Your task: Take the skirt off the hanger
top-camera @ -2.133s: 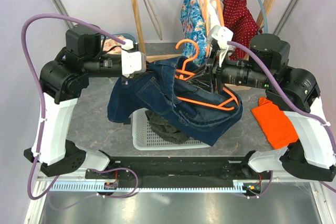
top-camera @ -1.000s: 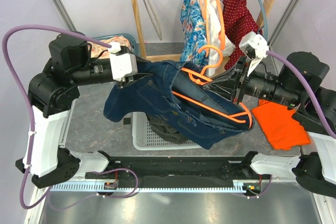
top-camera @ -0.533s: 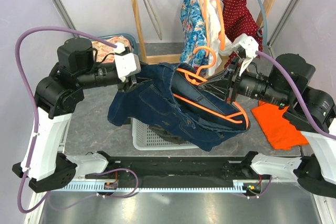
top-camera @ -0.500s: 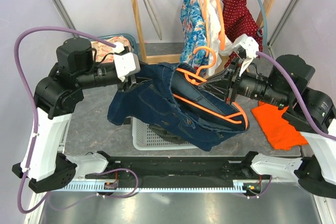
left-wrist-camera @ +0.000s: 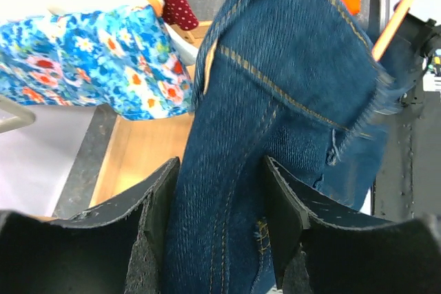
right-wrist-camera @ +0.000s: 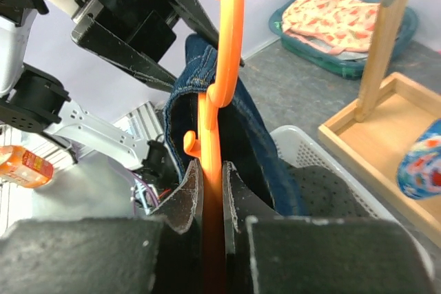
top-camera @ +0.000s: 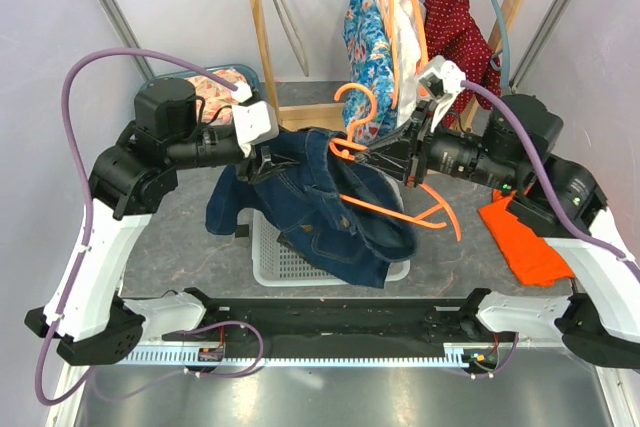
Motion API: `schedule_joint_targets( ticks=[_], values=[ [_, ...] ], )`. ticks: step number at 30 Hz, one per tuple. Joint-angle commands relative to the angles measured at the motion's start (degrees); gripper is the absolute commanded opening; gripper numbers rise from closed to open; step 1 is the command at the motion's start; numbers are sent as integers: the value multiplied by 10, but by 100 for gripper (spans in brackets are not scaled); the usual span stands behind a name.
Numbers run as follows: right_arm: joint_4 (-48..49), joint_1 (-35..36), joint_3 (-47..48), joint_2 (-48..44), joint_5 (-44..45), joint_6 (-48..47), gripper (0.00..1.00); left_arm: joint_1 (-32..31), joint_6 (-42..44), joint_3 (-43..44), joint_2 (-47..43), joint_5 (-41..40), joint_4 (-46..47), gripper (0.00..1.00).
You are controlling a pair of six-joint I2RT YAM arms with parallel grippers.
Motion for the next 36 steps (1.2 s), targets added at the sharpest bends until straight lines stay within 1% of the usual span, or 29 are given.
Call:
schedule_joint_targets(
  ticks=[1, 4, 5, 6, 8, 9, 10, 11, 12, 13, 14, 15, 21, 23, 24, 26, 28, 30, 32, 34, 35, 36],
  values=[
    [99, -8, 112, -55, 116, -29, 0, -12, -22, -9, -26, -20, -33, 58],
    [44, -8, 140, -52, 128, -44, 0, -12, -27, 14, -25, -54, -35, 60],
    [38, -8, 141, -53, 129, -46, 0, -12, -25, 33, -23, -61, -39, 83],
    [34, -8, 139, -59, 130, -47, 0, -12, -24, 41, -22, -67, -42, 99],
    [15, -8, 142, -63, 139, -49, 0, -12, -7, 63, -21, -76, -60, 98],
    [7, -8, 147, -67, 142, -52, 0, -12, 2, 65, -21, -76, -66, 88],
    [-15, -7, 153, -67, 146, -53, 0, -12, 20, 67, -23, -72, -73, 74],
    [-29, -8, 160, -68, 150, -56, 0, -12, 24, 59, -23, -76, -76, 47],
    [-44, -9, 171, -72, 153, -60, 0, -12, 26, 50, -26, -84, -71, 28],
    [-65, -8, 174, -74, 157, -60, 0, -12, 17, 38, -31, -117, -62, 3],
    [-77, -8, 176, -82, 152, -54, 0, -12, 12, -4, -40, -141, -42, 2],
    [-79, -8, 169, -90, 150, -49, 0, -12, 13, -16, -41, -146, -28, 2],
    [-112, -8, 196, -96, 158, -42, 0, -12, -14, -50, -29, -146, 3, 2],
    [-132, -8, 212, -97, 167, -45, 0, -12, -22, -62, -32, -162, 10, 2],
    [-146, -8, 225, -98, 203, -46, 0, -12, -24, -68, -33, -164, 10, 2],
    [-154, -8, 226, -100, 230, -48, 0, -12, -20, -99, -41, -147, 5, 2],
    [-150, -8, 201, -96, 256, -45, 0, -17, -8, -128, -42, -105, -14, 2],
    [-141, -8, 167, -79, 279, -32, 0, -29, 2, -137, -28, -86, -29, 2],
    [-138, -9, 154, -58, 302, -16, 0, -60, 7, -162, -19, -96, -38, 2],
    [-139, -8, 153, -21, 317, -8, 0, -88, 15, -194, -7, -136, -32, 2],
    [-136, -8, 158, 4, 320, -4, 0, -95, 17, -207, -3, -153, -13, 2],
    [-136, -8, 163, 16, 322, -1, 0, -101, 15, -219, 2, -188, 2, 2]
  ],
)
